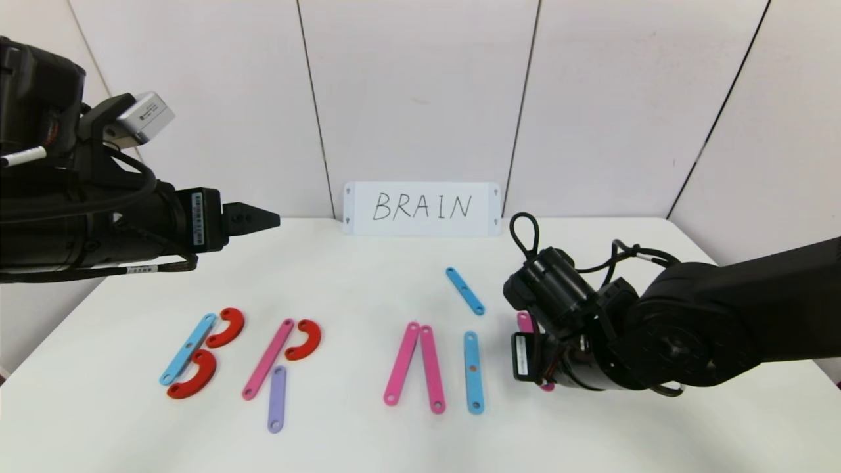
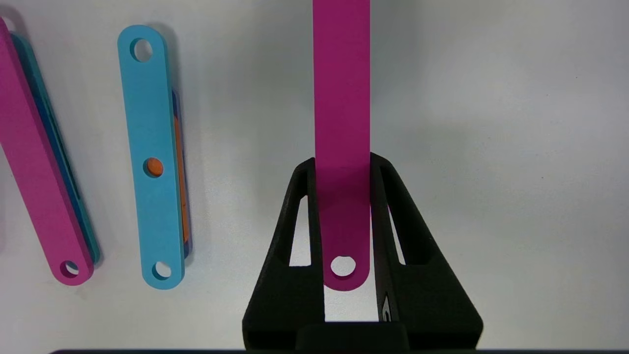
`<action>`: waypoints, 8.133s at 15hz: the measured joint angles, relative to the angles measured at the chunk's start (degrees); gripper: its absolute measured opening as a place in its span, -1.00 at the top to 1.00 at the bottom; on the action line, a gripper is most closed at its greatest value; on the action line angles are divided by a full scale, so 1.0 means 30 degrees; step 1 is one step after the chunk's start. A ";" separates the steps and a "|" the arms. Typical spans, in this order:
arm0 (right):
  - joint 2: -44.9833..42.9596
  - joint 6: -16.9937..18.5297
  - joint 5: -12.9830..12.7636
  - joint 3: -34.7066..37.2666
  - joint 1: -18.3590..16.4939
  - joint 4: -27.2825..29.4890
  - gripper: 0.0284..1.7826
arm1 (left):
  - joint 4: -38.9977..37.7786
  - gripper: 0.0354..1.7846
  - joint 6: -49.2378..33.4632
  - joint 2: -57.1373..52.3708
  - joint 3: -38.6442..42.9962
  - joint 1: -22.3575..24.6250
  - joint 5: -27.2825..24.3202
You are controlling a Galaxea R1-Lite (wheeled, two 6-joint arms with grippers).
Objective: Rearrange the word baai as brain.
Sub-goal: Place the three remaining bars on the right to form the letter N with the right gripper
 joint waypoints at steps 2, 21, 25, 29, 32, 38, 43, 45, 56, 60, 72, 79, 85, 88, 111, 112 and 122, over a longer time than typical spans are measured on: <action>0.0126 0.0016 0.0081 0.0085 0.0000 -0.0037 0.69 | 0.0000 -0.89 0.0000 0.0024 -0.0004 0.0008 0.0000; 0.0963 0.0138 0.0276 0.0370 -0.0008 -0.0252 0.69 | -0.0008 -0.89 0.0012 0.0171 -0.0004 0.0008 0.0000; 0.1004 0.0154 0.0260 0.0370 -0.0008 -0.0260 0.47 | -0.0008 -0.89 0.0012 0.0171 -0.0004 0.0008 -0.0008; 0.1012 0.0146 0.0240 0.0358 0.0000 -0.0260 -0.20 | -0.0008 -0.89 0.0020 0.0171 -0.0004 0.0008 -0.0008; 0.0971 0.0138 0.0037 0.0223 -0.0061 -0.0268 -0.70 | -0.0008 -0.89 0.0020 0.0163 -0.0004 0.0008 0.0000; 0.0654 -0.1349 -0.0073 -0.2247 -0.1292 -0.0240 -0.95 | -0.0016 -0.89 0.0020 0.0126 -0.0004 0.0037 -0.0008; 0.1296 -0.7233 0.1434 -0.5807 -0.2393 -0.0223 -0.95 | -0.0028 -0.89 0.0028 0.0211 -0.0004 0.0126 0.0000; 0.1894 -0.8838 0.3401 -0.7119 -0.2966 -0.0065 -0.95 | -0.0045 -0.89 0.0028 0.0358 -0.0028 0.0191 0.0000; 0.6843 -1.3190 0.8294 -1.3174 -0.3978 0.1117 -0.95 | -0.0045 -0.89 0.0028 0.0634 -0.0203 0.0650 0.0000; 0.8225 -1.3247 0.8164 -1.4048 -0.3958 0.1422 -0.95 | -0.0049 -0.89 0.0028 0.0723 -0.0203 0.0650 0.0000; 0.9574 -1.3649 0.7993 -1.5441 -0.3836 0.1999 -0.95 | -0.0020 -0.89 0.0028 0.0723 -0.0175 0.0589 -0.0451; 0.9566 -1.3613 0.7595 -1.5592 -0.4003 0.2048 -0.95 | -0.0020 -0.89 0.0020 0.0715 -0.0167 0.0589 -0.0471; 0.9383 -1.3621 0.7570 -1.5616 -0.4039 0.2064 -0.95 | -0.0028 -0.89 0.0020 0.0731 -0.0175 0.0597 -0.0471; 0.9407 -1.3605 0.7578 -1.5600 -0.4051 0.2064 -0.95 | -0.0028 -0.89 0.0020 0.0731 -0.0175 0.0614 -0.0467; 0.9712 -1.3438 0.6936 -1.5584 -0.4226 0.2028 0.72 | -0.0028 -0.89 0.0028 0.0496 -0.0223 0.0626 -0.0467; 0.9692 -1.3430 0.6510 -1.5653 -0.4279 0.2040 0.72 | -0.0028 -0.89 0.0028 0.0496 -0.0223 0.0626 -0.0467; 0.7030 -1.3511 0.4836 -1.6189 -0.5364 0.3344 0.72 | -0.0008 -0.89 0.0028 0.0540 -0.0203 0.0622 -0.0536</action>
